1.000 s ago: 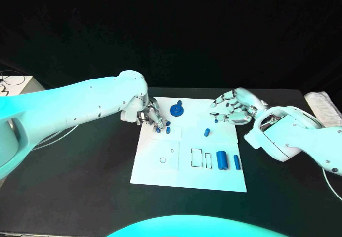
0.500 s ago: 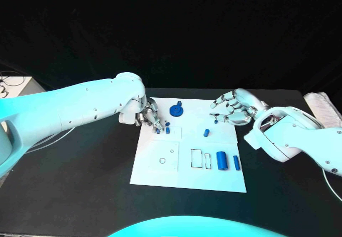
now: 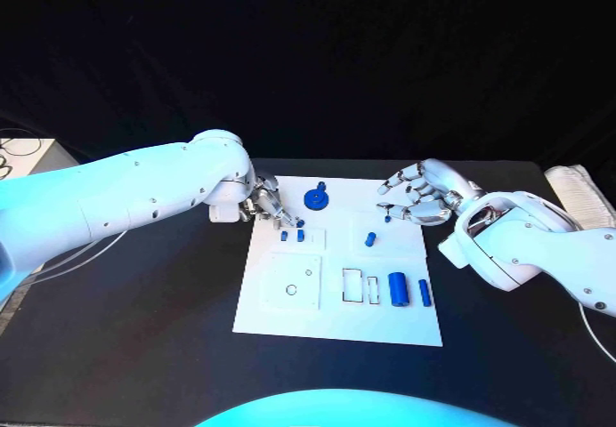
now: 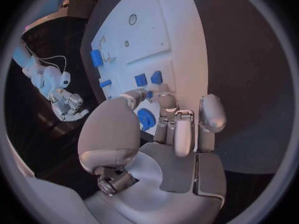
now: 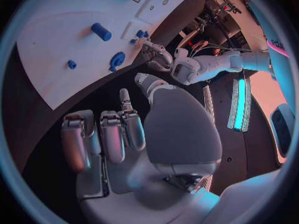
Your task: Assemble the parts on the task board
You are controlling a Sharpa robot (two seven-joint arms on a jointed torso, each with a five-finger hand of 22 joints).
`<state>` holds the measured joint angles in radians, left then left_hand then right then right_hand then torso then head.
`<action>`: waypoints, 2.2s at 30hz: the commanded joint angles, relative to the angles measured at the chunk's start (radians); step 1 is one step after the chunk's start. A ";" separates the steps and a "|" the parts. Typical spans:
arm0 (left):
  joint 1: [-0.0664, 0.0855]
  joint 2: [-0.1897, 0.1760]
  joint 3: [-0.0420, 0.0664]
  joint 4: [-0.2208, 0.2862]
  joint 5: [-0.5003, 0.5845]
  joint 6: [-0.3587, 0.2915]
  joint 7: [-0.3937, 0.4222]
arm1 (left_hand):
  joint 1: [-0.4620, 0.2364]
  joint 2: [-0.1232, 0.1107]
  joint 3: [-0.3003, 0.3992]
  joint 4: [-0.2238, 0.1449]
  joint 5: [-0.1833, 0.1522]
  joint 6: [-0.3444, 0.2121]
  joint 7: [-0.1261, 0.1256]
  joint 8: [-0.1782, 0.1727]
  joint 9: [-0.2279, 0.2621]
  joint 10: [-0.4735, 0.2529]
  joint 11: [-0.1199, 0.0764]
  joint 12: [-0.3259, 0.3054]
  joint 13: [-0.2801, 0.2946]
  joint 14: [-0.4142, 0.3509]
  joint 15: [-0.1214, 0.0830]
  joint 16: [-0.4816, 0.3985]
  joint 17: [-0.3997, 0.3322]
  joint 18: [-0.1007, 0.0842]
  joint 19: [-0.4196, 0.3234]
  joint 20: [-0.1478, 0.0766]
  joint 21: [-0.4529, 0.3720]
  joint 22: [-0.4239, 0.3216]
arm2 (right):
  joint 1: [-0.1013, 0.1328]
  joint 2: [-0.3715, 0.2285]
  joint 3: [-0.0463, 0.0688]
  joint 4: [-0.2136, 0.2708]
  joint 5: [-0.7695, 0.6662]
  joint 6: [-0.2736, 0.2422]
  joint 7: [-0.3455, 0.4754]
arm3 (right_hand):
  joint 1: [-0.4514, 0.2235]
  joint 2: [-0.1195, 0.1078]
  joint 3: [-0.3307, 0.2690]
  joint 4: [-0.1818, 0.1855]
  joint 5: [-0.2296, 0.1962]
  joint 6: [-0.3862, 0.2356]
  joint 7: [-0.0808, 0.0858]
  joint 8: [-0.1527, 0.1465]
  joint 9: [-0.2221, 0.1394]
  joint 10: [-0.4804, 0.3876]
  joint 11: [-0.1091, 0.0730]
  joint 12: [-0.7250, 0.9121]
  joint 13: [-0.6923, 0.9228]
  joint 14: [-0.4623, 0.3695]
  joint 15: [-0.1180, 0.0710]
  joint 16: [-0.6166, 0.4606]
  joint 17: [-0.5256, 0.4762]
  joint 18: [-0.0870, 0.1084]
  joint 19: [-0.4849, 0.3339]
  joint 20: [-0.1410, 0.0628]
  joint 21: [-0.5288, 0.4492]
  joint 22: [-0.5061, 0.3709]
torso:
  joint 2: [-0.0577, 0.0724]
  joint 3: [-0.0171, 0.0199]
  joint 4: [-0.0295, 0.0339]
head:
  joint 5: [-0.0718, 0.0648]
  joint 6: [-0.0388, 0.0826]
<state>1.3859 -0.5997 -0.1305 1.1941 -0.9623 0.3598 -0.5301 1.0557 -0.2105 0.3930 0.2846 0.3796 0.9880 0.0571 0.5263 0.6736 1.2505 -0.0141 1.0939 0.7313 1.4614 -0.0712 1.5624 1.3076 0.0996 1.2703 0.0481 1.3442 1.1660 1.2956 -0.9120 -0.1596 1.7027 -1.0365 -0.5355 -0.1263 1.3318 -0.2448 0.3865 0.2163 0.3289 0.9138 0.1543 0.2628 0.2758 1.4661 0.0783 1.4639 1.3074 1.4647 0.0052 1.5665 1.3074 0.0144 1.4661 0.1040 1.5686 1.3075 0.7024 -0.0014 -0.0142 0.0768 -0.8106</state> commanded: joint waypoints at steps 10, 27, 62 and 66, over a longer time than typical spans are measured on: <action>-0.001 -0.066 0.045 0.096 0.034 -0.225 0.132 | 0.060 -0.001 -0.017 0.005 0.002 -0.063 0.018 0.020 0.012 -0.080 0.017 -0.031 -0.055 0.072 0.018 -0.043 0.164 0.013 -0.063 0.010 -0.059 -0.081 | -0.003 0.000 0.000 -0.003 -0.009 -0.003 0.017 | 0.000 -0.008 0.006 0.001 0.004 -0.007 0.002 0.005 0.001 0.002 -0.005 -0.003 0.167 0.100 -0.005 -0.007 0.239 -0.013 0.103 -0.001 -0.002 0.261 | -0.002 0.0014 -0.0003 | -0.002 0.008; -0.044 -0.156 0.035 0.213 -0.164 -0.587 0.608 | 0.452 0.000 0.155 -0.187 -0.015 -0.155 0.092 -0.050 -0.127 -0.362 0.087 -0.331 -0.348 -0.427 0.084 -0.567 -0.538 0.078 -0.494 0.067 -0.307 -0.368 | -0.004 0.002 -0.001 -0.027 -0.036 -0.008 0.039 | 0.024 -0.002 0.027 -0.016 0.001 -0.005 0.002 0.012 0.001 -0.022 -0.006 -0.028 0.144 0.100 -0.006 -0.007 0.240 -0.012 0.100 -0.001 -0.008 0.256 | -0.005 0.0005 0.0013 | -0.012 0.038; -0.050 -0.034 -0.047 0.049 -0.551 -0.431 0.699 | 0.438 -0.033 0.122 -0.222 -0.125 -0.050 0.055 -0.215 -0.272 -0.531 0.125 -0.360 -0.416 -0.575 0.115 -0.452 -0.554 0.081 -0.555 0.108 -0.349 -0.363 | -0.005 0.043 -0.001 -0.058 -0.127 -0.009 0.048 | 0.031 -0.003 0.053 -0.029 -0.010 -0.001 0.000 0.020 0.001 -0.076 -0.009 -0.097 0.082 0.099 -0.008 -0.007 0.239 -0.009 0.095 -0.003 -0.017 0.250 | -0.001 0.0009 0.0019 | -0.015 0.051; -0.050 -0.024 -0.050 0.036 -0.565 -0.428 0.706 | 0.449 -0.030 0.126 -0.237 -0.126 -0.043 0.056 -0.223 -0.277 -0.542 0.121 -0.349 -0.415 -0.583 0.110 -0.423 -0.553 0.082 -0.553 0.103 -0.328 -0.346 | -0.005 0.042 -0.001 -0.057 -0.127 -0.009 0.047 | 0.030 -0.004 0.053 -0.028 -0.010 -0.003 0.000 0.019 0.000 -0.076 -0.009 -0.097 0.082 0.099 -0.008 -0.007 0.239 -0.009 0.095 -0.003 -0.017 0.251 | -0.002 0.0006 0.0006 | -0.014 0.049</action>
<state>1.3358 -0.6295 -0.1800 1.2341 -1.4806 -0.1021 0.1536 1.4917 -0.2402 0.5190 0.0531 0.2575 0.9375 0.1134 0.3094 0.3982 0.7164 0.1055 0.7409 0.3153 0.8857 0.0393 1.1308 0.7552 0.1620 0.7216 0.1570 1.0088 0.8154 1.2912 -0.8700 -0.1609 1.6442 -1.1476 -0.5440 -0.0900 1.3531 -0.2501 0.4348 0.1875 0.3250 0.9138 0.1543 0.2782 0.2759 1.3982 0.0711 1.3712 1.3078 1.4647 0.0052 1.5627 1.3081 0.0145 1.4661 0.1040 1.5570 1.3078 0.7011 -0.0011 -0.0130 0.0626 -0.7600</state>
